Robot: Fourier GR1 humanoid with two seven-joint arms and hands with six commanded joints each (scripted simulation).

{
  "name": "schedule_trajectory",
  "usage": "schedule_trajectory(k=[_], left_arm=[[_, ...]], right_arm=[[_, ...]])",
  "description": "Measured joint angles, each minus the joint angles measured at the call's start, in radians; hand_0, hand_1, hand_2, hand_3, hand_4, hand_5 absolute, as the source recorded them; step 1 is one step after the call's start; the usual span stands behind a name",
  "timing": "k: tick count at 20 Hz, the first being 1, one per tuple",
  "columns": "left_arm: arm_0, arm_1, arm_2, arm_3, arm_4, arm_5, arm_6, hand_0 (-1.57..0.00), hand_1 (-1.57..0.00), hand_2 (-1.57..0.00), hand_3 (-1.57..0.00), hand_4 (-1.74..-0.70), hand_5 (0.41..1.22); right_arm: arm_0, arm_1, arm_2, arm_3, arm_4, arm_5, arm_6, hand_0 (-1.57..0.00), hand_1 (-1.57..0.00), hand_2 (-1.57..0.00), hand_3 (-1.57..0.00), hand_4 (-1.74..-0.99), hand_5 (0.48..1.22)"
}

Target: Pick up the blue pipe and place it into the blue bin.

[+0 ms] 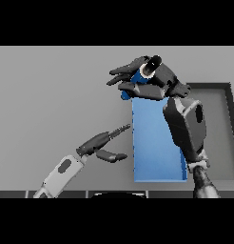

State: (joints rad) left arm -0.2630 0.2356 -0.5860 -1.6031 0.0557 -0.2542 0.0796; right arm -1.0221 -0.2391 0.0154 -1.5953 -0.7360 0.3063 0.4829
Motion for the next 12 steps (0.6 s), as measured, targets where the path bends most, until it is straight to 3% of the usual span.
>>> schedule_trajectory(k=[3, 6, 9, 12], left_arm=[[-0.013, 0.001, 0.005, 0.001, -0.003, 0.004, 0.017, 0.0, 0.0, 0.0, 0.0, -0.84, 0.474], [-0.012, 0.004, 0.011, 0.006, -0.02, 0.021, 0.011, 0.0, 0.0, 0.0, 0.0, -0.83, 0.465], [-0.007, 0.003, 0.006, 0.0, -0.025, 0.025, 0.018, 0.0, 0.0, 0.0, 0.0, -0.82, 0.462], [-0.008, 0.022, 0.018, -0.008, -0.014, 0.016, 0.013, 0.0, 0.0, 0.0, 0.0, -0.83, 0.464]], right_arm=[[-0.009, -0.045, -0.056, 0.139, 0.094, 0.008, -0.022, -1.57, -1.57, -1.57, -1.57, -1.498, 1.221], [0.018, -0.084, -0.113, 0.27, 0.138, 0.017, 0.004, -1.57, -1.57, -1.57, -1.57, -1.499, 1.221], [0.084, -0.094, -0.152, 0.334, 0.186, 0.001, 0.01, -1.57, -1.57, -1.57, -1.57, -1.499, 1.221], [0.182, -0.079, -0.154, 0.347, 0.23, -0.005, 0.037, -1.57, -1.57, -1.57, -1.57, -1.499, 1.221]])
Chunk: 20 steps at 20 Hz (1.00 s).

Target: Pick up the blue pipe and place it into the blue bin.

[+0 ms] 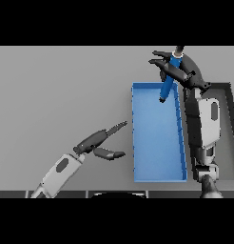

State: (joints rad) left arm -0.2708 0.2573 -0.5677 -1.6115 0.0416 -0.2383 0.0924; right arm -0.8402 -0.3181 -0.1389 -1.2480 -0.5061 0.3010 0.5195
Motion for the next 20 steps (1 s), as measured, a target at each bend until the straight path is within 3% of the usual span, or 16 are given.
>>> schedule_trajectory(k=[4, 5, 7, 8, 11, 13, 14, 16, 18, 20], left_arm=[[0.01, -0.001, -0.008, 0.002, -0.002, -0.007, 0.0, 0.0, 0.0, 0.0, 0.0, -0.83, 0.47], [0.009, -0.003, -0.011, -0.001, -0.007, -0.003, -0.001, 0.0, 0.0, 0.0, 0.0, -0.83, 0.47], [0.0, -0.013, -0.013, -0.008, -0.006, 0.002, 0.012, 0.0, 0.0, 0.0, 0.0, -0.83, 0.47], [0.008, -0.012, -0.015, -0.005, -0.008, 0.003, 0.007, 0.0, 0.0, 0.0, 0.0, -0.83, 0.471], [0.018, 0.0, -0.014, -0.016, -0.009, 0.003, 0.007, 0.0, 0.0, 0.0, 0.0, -0.83, 0.475], [0.016, -0.01, -0.019, -0.007, -0.012, 0.004, 0.012, 0.0, 0.0, 0.0, 0.0, -0.83, 0.474], [0.013, -0.019, -0.021, -0.018, -0.01, 0.011, 0.019, 0.0, 0.0, 0.0, 0.0, -0.83, 0.474], [0.0, -0.016, -0.012, -0.006, -0.007, 0.009, 0.028, 0.0, 0.0, 0.0, 0.0, -0.83, 0.476], [0.003, -0.014, -0.016, -0.008, -0.011, 0.006, 0.015, 0.0, 0.0, 0.0, 0.0, -0.83, 0.476], [0.0, -0.007, -0.009, -0.012, -0.004, 0.004, 0.018, 0.0, 0.0, 0.0, 0.0, -0.83, 0.477]], right_arm=[[0.142, 0.017, -0.003, -0.028, 0.058, -0.058, 0.09, -1.57, -1.57, -1.57, -1.57, -1.499, 1.221], [0.166, 0.015, 0.012, -0.024, 0.069, -0.083, 0.09, -1.57, -1.57, -1.57, -1.57, -1.499, 1.221], [0.209, -0.026, 0.071, -0.012, 0.07, -0.124, 0.09, -1.57, -1.57, -1.57, -1.08, -1.586, 1.221], [0.248, -0.04, 0.099, -0.022, 0.058, -0.127, 0.09, -1.57, -1.57, -1.57, -1.18, -1.569, 1.221], [0.307, -0.09, 0.212, -0.017, 0.039, -0.166, 0.09, -1.57, -1.57, -1.57, -0.69, -1.653, 1.205], [0.317, -0.136, 0.313, 0.004, 0.001, -0.228, 0.09, -1.57, -1.57, -1.57, -1.01, -1.583, 1.199], [0.324, -0.161, 0.364, 0.033, -0.039, -0.255, 0.09, -1.46, -1.38, -1.33, -0.81, -1.534, 1.19], [0.289, -0.224, 0.503, 0.085, -0.198, -0.341, 0.09, -0.94, -0.88, -0.85, -0.52, -1.404, 1.159], [0.253, -0.291, 0.634, 0.109, -0.349, -0.388, 0.09, -0.6, -0.57, -0.55, -0.33, -1.302, 1.182], [0.226, -0.333, 0.705, 0.084, -0.399, -0.371, 0.09, -0.38, -0.36, -0.35, -0.21, -1.234, 1.091]])
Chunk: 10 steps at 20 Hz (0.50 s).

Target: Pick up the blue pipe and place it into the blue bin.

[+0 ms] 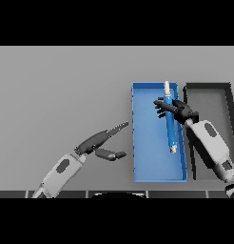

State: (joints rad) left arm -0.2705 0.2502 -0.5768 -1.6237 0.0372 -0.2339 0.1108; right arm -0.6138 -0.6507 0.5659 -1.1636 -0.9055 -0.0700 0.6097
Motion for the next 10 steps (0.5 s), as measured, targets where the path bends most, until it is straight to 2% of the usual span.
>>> schedule_trajectory(k=[2, 4, 6, 10], left_arm=[[0.008, -0.003, -0.005, -0.002, 0.002, -0.002, 0.002, 0.0, 0.0, 0.0, 0.0, -0.83, 0.477], [0.005, -0.005, -0.004, -0.003, -0.001, 0.005, 0.006, 0.0, 0.0, 0.0, 0.0, -0.83, 0.473], [0.013, 0.006, -0.004, -0.008, 0.004, -0.006, -0.017, 0.0, 0.0, 0.0, 0.0, -0.83, 0.471], [0.003, -0.008, -0.005, 0.01, -0.005, 0.003, -0.002, 0.0, 0.0, 0.0, 0.0, -0.83, 0.471]], right_arm=[[-0.014, -0.035, 0.044, -0.041, 0.065, 0.059, -0.007, -0.25, -0.23, -0.22, -0.13, -1.204, 1.002], [-0.008, -0.053, 0.075, -0.074, 0.108, 0.06, -0.008, -0.16, -0.15, -0.14, -0.09, -1.196, 0.933], [-0.011, -0.065, 0.089, -0.084, 0.126, 0.077, -0.003, -0.12, -0.09, -0.09, -0.05, -1.189, 0.88], [-0.012, -0.06, 0.097, -0.085, 0.138, 0.049, -0.003, -0.05, -0.04, -0.04, -0.02, -1.182, 0.807]])
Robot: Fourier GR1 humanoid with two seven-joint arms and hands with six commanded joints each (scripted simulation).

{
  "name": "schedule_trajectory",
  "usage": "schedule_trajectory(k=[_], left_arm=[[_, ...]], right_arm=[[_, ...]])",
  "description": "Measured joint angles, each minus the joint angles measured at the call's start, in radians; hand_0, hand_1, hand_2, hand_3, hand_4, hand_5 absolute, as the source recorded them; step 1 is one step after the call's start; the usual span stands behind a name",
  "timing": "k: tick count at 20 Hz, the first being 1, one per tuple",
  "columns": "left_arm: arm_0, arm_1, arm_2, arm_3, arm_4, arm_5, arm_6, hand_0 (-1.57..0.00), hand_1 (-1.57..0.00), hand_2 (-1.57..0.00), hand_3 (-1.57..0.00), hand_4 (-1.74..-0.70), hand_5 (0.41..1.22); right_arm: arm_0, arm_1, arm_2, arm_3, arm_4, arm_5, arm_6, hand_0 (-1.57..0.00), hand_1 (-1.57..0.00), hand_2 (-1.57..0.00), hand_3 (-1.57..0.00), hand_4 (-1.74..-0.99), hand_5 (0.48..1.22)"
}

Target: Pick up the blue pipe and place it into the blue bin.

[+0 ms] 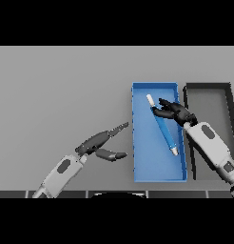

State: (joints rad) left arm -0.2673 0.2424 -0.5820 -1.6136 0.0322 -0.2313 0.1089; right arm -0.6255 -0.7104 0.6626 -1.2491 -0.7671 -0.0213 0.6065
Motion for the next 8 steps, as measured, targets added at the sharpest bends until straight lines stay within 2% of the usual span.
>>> schedule_trajectory(k=[7, 8], left_arm=[[0.036, 0.014, -0.016, -0.025, -0.019, 0.009, -0.013, 0.0, 0.0, 0.0, 0.0, -0.83, 0.473], [0.037, 0.007, -0.021, -0.018, -0.026, 0.013, -0.01, 0.0, 0.0, 0.0, 0.0, -0.83, 0.474]], right_arm=[[-0.009, 0.002, 0.004, 0.012, 0.013, 0.002, -0.02, -0.02, -0.01, -0.01, -0.01, -1.186, 0.767], [-0.003, -0.004, 0.005, -0.009, 0.01, -0.002, -0.016, -0.02, -0.01, -0.01, -0.01, -1.186, 0.769]])
